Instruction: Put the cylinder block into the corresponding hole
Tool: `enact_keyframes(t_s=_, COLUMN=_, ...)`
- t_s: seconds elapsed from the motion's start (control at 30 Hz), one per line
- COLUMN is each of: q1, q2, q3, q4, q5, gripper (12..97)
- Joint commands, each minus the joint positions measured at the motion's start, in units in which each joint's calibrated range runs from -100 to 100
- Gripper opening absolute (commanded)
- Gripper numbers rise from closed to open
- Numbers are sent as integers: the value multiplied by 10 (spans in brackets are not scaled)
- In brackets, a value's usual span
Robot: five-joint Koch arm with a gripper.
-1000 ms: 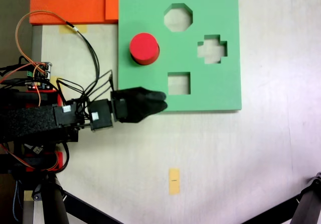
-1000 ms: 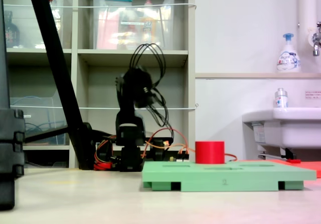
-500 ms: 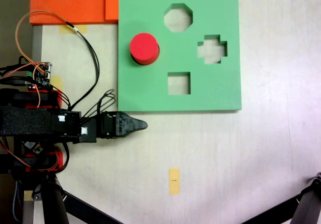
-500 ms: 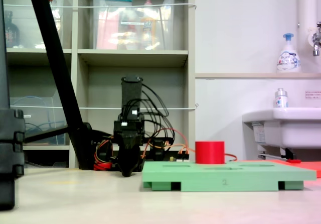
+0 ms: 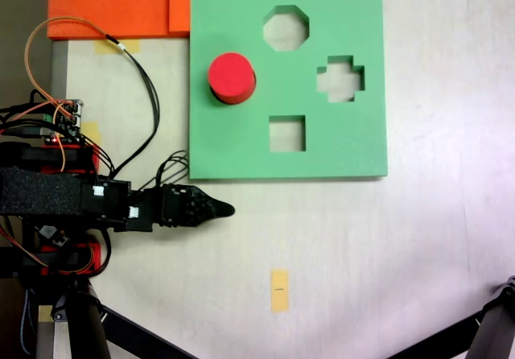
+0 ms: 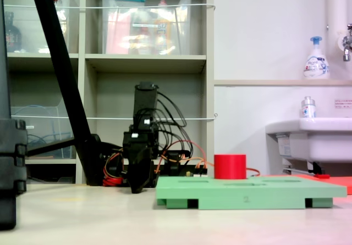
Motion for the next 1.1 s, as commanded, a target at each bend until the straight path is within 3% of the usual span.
enact_keyframes(t_s=0.0, q1=-3, q2=-4, q3=-13, q4=-63, q5=5, gripper=470)
enact_keyframes(t_s=1.07, q1=-1, q2=-4, q3=-13, q4=-53, q5=5, gripper=495)
